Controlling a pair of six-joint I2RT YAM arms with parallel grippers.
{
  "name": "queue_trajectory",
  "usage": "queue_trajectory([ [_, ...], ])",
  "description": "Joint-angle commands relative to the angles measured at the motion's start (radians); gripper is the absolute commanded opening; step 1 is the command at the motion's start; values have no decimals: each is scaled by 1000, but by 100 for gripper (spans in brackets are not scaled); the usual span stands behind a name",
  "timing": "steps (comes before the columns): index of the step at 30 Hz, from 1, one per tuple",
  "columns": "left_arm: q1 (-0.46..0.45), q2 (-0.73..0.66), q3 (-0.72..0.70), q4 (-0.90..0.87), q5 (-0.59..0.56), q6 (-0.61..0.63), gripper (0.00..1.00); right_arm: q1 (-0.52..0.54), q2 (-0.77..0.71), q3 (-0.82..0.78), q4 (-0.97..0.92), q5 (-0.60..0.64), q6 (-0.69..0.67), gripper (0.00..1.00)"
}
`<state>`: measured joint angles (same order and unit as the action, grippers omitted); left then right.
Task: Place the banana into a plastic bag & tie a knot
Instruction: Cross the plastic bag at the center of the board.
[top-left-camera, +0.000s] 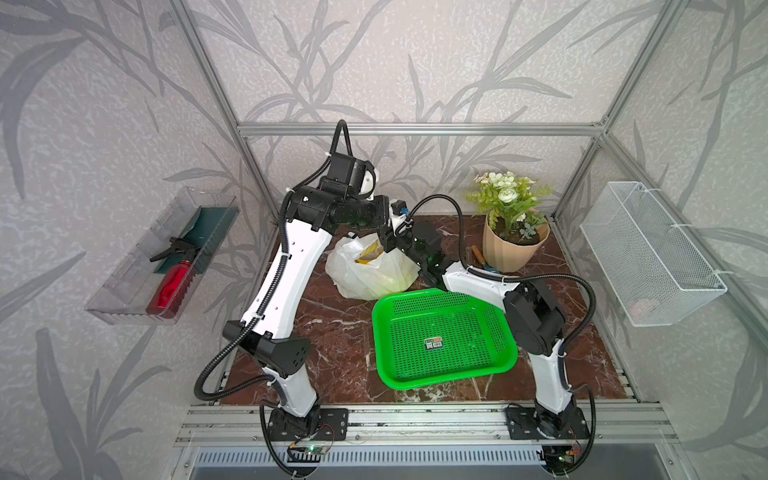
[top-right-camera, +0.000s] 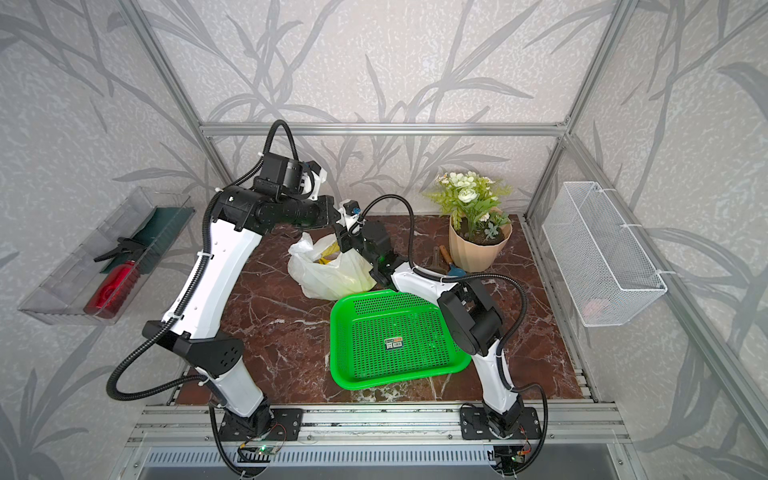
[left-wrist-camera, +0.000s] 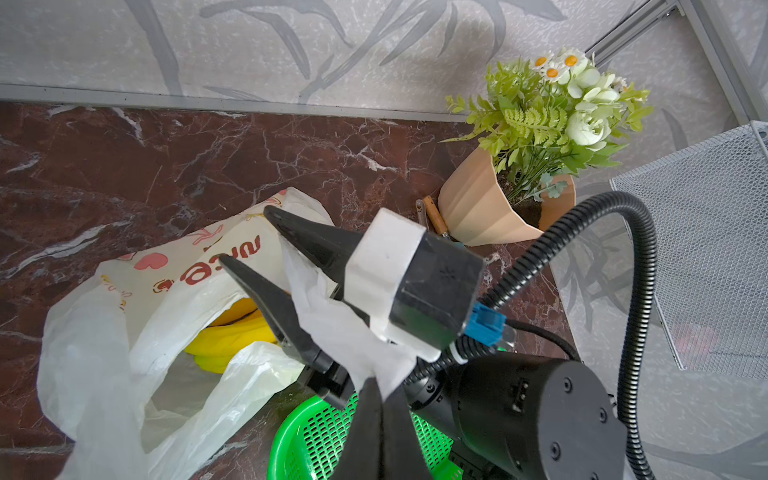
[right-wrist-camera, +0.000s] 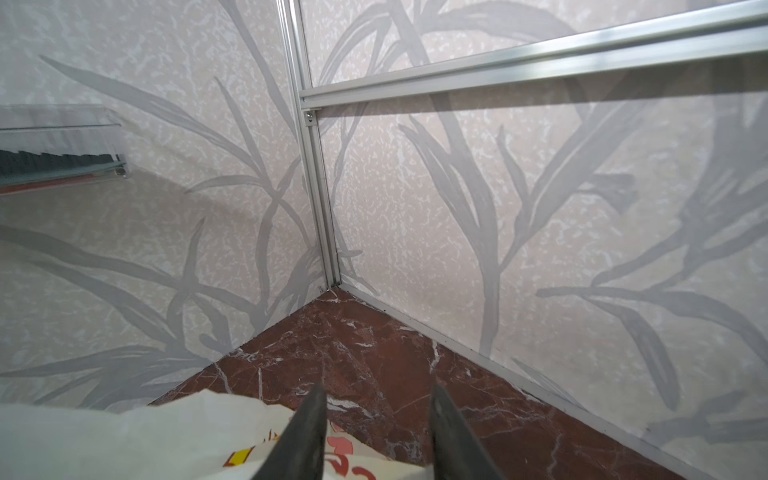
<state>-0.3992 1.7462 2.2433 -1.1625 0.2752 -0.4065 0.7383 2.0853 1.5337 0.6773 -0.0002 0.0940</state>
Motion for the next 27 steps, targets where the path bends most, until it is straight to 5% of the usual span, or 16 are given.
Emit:
queue_trajectory([
  [1, -3, -31, 13, 4, 2, -23, 0, -10, -5, -87, -10, 39, 22, 31],
  [11, -3, -109, -131, 79, -24, -72, 0, -11, -60, -134, -48, 8, 4, 32],
  [17, -5, -234, -314, 206, -25, -124, 0, -19, -191, -151, -250, -113, 25, 69],
  [27, -69, -422, -628, 433, -63, -109, 0, -24, -572, -391, -466, -352, 67, 81],
])
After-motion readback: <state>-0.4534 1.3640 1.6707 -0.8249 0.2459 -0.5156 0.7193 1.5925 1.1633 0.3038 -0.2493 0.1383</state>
